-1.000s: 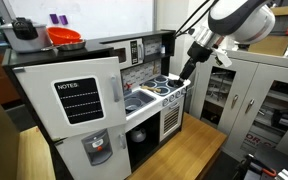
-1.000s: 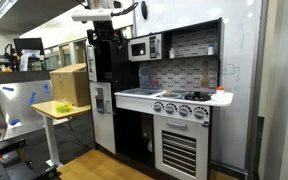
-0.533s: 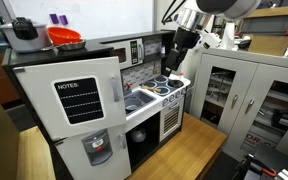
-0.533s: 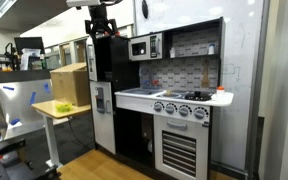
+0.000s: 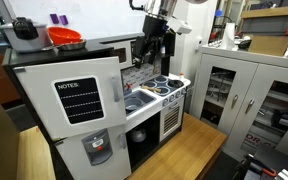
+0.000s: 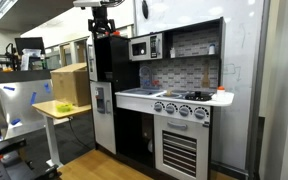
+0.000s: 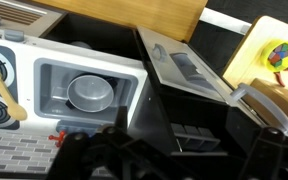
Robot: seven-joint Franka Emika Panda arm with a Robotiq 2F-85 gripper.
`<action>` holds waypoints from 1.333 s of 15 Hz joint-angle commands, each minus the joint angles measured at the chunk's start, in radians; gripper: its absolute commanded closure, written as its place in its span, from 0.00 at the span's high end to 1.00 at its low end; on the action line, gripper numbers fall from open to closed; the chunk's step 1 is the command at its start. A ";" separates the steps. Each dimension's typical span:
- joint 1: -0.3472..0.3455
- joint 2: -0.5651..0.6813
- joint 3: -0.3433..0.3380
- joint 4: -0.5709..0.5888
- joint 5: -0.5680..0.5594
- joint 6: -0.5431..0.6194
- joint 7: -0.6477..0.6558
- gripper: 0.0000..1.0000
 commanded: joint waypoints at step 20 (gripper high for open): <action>-0.025 0.230 0.134 0.333 0.346 -0.410 -0.484 1.00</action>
